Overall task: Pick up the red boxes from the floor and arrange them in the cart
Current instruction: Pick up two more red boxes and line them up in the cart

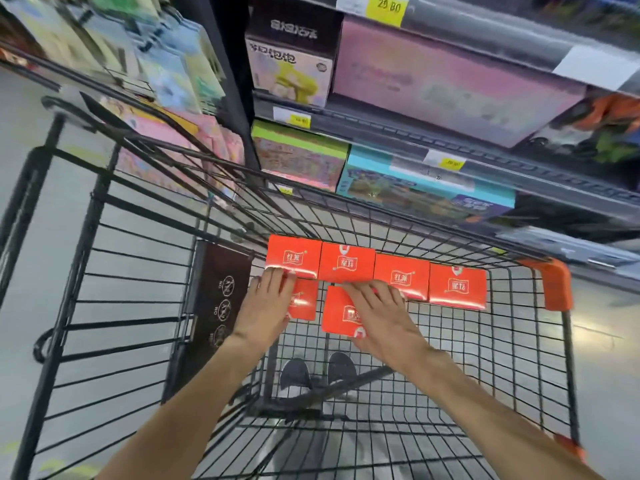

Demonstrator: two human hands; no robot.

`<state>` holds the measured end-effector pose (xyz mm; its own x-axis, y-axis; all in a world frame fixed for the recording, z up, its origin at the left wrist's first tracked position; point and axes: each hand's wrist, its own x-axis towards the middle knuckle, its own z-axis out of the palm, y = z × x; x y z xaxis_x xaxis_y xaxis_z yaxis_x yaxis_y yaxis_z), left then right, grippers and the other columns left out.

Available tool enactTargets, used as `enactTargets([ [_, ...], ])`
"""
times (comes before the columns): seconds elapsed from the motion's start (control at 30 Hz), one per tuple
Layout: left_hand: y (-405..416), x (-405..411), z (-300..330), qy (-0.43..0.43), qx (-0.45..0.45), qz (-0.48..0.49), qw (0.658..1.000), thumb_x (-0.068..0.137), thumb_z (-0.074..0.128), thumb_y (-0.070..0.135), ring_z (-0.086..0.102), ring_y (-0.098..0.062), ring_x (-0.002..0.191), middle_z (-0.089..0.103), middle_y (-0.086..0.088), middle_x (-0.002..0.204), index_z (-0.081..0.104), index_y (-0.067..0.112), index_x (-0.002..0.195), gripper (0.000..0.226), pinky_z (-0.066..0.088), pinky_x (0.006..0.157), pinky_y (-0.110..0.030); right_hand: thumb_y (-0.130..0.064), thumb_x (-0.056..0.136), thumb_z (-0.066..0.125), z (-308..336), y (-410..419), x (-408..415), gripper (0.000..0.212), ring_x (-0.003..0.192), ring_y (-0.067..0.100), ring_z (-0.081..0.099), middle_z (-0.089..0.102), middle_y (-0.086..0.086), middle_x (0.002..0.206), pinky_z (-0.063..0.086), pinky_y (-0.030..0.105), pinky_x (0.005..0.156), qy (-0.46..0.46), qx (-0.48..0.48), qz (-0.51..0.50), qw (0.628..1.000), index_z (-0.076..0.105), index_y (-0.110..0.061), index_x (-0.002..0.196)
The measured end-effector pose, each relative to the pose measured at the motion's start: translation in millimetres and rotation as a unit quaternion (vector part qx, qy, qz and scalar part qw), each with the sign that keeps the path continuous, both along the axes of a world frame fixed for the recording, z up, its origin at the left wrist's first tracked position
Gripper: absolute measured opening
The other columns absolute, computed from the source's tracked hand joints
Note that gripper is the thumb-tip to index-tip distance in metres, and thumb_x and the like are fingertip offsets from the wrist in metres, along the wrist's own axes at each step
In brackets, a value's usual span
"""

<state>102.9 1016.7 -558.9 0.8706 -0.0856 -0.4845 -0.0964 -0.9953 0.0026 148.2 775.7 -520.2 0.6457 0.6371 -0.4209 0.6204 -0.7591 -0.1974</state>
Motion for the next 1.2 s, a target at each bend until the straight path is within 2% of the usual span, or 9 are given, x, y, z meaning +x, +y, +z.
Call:
enactTargets([
  [0.23,6,1,1,0.035,-0.017,0.014,0.999,0.095,0.065,0.035,0.004,-0.034,0.152,0.005,-0.016,0.164,-0.007,0.013,0.157,0.097,0.007,0.123,-0.049,-0.05,0.078,0.078,-9,17,4,0.106,0.125,0.034,0.041,0.039,0.017,0.14,0.04,0.051,0.111,-0.019,-0.03,0.037,0.999,0.022,-0.004,0.155],
  [0.43,7,0,-6,0.014,-0.027,0.01,0.999,0.093,0.067,0.035,0.014,-0.031,0.149,0.017,-0.015,0.158,0.004,0.013,0.157,0.093,0.018,0.123,-0.046,-0.046,0.086,0.073,-28,19,7,0.095,0.124,0.037,0.039,0.038,0.02,0.139,0.038,0.053,0.112,-0.047,-0.073,0.069,0.994,0.025,0.002,0.153],
  [0.53,8,1,-9,0.014,-0.03,0.016,0.999,0.091,0.07,0.036,0.015,-0.03,0.148,0.018,-0.013,0.156,0.008,0.015,0.157,0.093,0.014,0.122,-0.045,-0.034,0.08,0.081,-42,21,7,0.089,0.121,0.036,0.044,0.044,0.019,0.134,0.04,0.052,0.109,-0.027,-0.063,0.074,0.995,0.034,-0.002,0.148],
  [0.63,9,3,-6,0.022,-0.031,0.01,0.999,0.089,0.071,0.037,0.017,-0.029,0.147,0.019,-0.012,0.156,0.008,0.016,0.156,0.095,0.014,0.122,-0.046,-0.028,0.073,0.086,-48,21,5,0.093,0.12,0.037,0.044,0.042,0.018,0.132,0.039,0.053,0.109,-0.017,-0.06,0.078,0.995,0.032,-0.004,0.145],
  [0.73,10,7,3,0.027,-0.044,0.0,0.999,0.09,0.069,0.039,0.02,-0.028,0.146,0.022,-0.011,0.155,0.011,0.017,0.155,0.091,0.017,0.122,-0.047,-0.049,0.077,0.081,-40,17,8,0.094,0.121,0.037,0.043,0.042,0.019,0.133,0.039,0.054,0.11,-0.031,-0.051,0.083,0.995,0.034,-0.005,0.145],
  [0.83,9,15,30,0.025,-0.063,-0.038,0.997,0.094,0.06,0.046,0.031,-0.027,0.141,0.031,-0.01,0.15,0.021,0.016,0.152,0.077,0.028,0.119,-0.047,-0.067,0.083,0.064,-14,8,17,0.087,0.121,0.037,0.045,0.045,0.02,0.132,0.04,0.056,0.109,-0.051,-0.027,0.075,0.995,0.042,-0.004,0.139],
  [1.0,-1,45,112,-0.039,-0.099,-0.129,0.986,0.094,0.06,0.044,0.059,-0.025,0.119,0.057,-0.006,0.131,0.05,0.019,0.132,0.047,0.052,0.101,-0.044,-0.068,0.092,0.046,68,-23,49,0.067,0.116,0.026,0.051,0.055,0.005,0.131,0.043,0.046,0.102,-0.056,0.02,0.032,0.998,0.052,-0.015,0.133],
  [1.1,-20,69,175,-0.076,-0.127,-0.173,0.974,0.097,0.049,0.048,0.062,-0.023,0.11,0.061,-0.002,0.123,0.054,0.019,0.128,0.043,0.054,0.093,-0.04,-0.066,0.093,0.044,134,-49,69,0.065,0.116,0.025,0.057,0.06,0.004,0.128,0.045,0.044,0.1,-0.064,0.017,0.008,0.998,0.052,-0.017,0.137],
  [1.2,-46,91,238,-0.135,-0.154,-0.209,0.956,0.097,0.05,0.051,0.061,-0.019,0.113,0.06,0.001,0.125,0.051,0.023,0.133,0.045,0.052,0.095,-0.038,-0.067,0.09,0.04,201,-83,84,0.07,0.119,0.03,0.06,0.063,0.007,0.13,0.046,0.048,0.102,-0.094,0.015,-0.031,0.995,0.054,-0.017,0.136],
])
